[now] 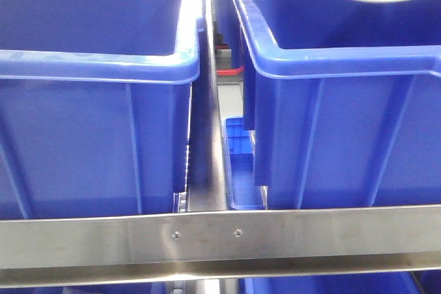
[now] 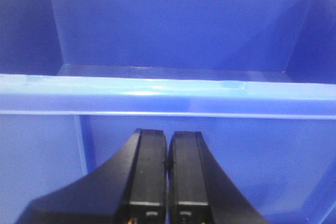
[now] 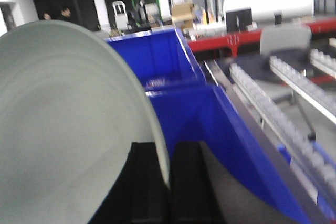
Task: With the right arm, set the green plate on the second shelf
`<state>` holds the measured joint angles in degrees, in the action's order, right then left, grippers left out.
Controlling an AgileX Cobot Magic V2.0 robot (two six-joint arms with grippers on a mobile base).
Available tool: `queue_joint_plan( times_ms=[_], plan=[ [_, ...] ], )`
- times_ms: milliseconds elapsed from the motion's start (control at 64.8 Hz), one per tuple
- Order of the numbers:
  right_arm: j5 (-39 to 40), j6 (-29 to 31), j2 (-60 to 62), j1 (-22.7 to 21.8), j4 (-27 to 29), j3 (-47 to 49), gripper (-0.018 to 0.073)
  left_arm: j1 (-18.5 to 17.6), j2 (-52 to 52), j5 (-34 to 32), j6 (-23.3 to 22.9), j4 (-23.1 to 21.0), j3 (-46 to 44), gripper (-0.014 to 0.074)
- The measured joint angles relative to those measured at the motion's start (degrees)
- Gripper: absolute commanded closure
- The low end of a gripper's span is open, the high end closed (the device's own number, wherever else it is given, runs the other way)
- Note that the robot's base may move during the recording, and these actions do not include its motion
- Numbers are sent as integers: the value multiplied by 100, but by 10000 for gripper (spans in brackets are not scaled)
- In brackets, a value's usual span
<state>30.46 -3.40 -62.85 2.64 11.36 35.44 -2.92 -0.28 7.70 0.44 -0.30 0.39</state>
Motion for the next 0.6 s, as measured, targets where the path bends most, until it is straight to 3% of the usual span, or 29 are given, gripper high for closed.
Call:
queue_joint_plan(
  times_ms=[185,602],
  plan=[
    [-68,0,-313,0,183,145,198,0,0,0,0,0,0,466],
    [-137,-20,-286,0,92,184,194,0,0,0,0,0,0,466]
  ],
)
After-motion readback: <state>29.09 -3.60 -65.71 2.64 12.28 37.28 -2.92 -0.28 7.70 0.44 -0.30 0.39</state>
